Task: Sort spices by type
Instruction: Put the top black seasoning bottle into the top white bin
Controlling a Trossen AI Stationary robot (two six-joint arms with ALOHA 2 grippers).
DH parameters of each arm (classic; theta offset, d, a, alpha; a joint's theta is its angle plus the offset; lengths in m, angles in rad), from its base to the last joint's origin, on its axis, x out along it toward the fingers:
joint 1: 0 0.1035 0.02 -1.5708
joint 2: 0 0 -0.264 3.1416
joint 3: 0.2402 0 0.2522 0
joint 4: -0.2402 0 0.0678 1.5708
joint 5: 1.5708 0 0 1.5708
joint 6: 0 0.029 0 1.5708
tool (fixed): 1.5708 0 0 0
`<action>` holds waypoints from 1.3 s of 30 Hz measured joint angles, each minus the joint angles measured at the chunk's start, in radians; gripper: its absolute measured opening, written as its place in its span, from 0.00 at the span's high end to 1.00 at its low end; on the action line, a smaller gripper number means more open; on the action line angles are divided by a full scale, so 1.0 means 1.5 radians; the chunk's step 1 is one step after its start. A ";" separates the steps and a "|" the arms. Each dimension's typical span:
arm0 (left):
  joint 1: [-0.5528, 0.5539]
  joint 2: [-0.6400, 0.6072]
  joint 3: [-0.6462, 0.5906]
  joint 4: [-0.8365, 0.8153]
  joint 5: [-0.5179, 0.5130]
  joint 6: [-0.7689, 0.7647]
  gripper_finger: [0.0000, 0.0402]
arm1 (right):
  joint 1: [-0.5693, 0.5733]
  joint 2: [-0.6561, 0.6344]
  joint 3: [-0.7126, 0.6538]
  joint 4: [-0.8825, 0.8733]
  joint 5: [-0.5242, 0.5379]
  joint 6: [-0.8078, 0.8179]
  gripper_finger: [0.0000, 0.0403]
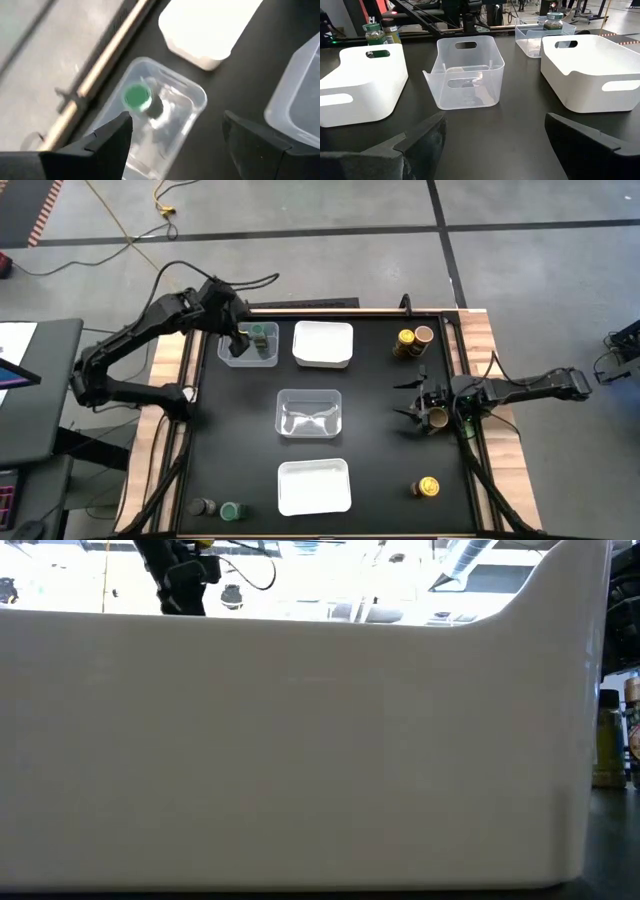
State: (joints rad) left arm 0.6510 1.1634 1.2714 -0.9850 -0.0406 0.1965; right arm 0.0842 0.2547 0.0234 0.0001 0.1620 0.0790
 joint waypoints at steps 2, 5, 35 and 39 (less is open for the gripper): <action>0.000 0.000 0.000 0.035 0.000 0.029 0.28 | 0.000 0.000 0.000 0.000 0.000 0.000 0.10; 0.000 0.000 0.000 0.085 0.001 0.028 0.28 | 0.000 0.000 0.000 0.000 0.000 0.000 0.10; -0.003 0.000 0.000 0.092 0.006 -0.109 0.28 | -0.030 0.000 0.000 0.167 0.015 0.060 0.10; -0.003 0.000 0.000 0.092 0.006 -0.109 0.28 | -0.058 0.000 0.000 0.164 0.015 0.015 0.10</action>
State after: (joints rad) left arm 0.6464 1.1629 1.2716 -0.8474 -0.0315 0.0325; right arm -0.0023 0.2550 0.0227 0.2454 0.1852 0.1013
